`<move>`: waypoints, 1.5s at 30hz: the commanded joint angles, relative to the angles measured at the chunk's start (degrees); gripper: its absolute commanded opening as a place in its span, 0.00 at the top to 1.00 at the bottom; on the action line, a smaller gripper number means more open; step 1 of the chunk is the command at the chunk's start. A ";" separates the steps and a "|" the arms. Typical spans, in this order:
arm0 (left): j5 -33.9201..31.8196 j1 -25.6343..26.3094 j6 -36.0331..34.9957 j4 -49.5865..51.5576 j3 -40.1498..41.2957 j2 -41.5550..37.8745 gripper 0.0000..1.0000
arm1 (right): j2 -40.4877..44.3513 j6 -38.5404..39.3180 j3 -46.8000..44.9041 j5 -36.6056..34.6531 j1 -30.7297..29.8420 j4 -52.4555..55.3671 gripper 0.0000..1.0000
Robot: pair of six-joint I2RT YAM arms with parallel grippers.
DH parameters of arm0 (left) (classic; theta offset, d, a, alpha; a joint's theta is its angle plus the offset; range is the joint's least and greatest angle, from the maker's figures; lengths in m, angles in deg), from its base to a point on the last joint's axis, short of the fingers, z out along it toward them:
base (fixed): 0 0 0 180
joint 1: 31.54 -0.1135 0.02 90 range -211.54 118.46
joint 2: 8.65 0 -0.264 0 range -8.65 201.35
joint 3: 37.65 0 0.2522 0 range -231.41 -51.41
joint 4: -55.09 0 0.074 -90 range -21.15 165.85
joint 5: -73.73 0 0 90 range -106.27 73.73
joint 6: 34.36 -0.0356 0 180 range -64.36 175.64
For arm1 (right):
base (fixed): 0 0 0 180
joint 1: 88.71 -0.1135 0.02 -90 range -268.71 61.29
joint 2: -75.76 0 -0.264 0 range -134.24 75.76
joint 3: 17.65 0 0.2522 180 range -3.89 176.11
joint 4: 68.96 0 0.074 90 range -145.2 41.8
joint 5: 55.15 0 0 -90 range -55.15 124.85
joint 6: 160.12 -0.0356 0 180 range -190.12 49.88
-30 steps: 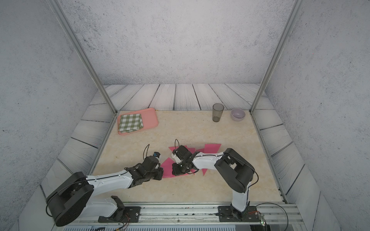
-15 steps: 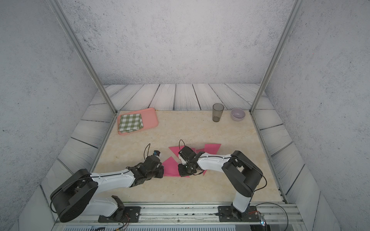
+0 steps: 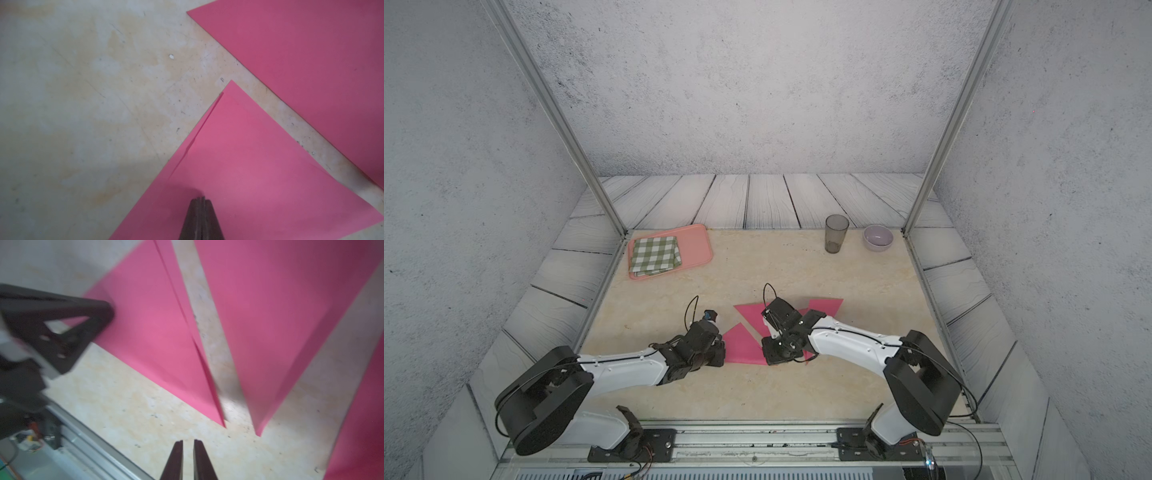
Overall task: Fold the square paper diagonally
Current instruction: Fold the paper at the center of the board.
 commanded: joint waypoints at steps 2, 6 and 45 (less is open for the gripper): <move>-0.66 -0.57 -0.48 7.94 1.05 3.75 1.00 | -3.20 -1.55 3.07 4.77 -1.08 -3.46 0.87; -0.72 -0.53 -0.64 8.02 0.95 3.68 1.00 | -9.07 -2.63 4.85 6.07 -3.19 -7.87 0.87; -2.14 -0.48 -1.65 10.53 0.51 2.51 1.00 | -3.48 -2.03 -5.94 16.13 1.84 -17.43 0.89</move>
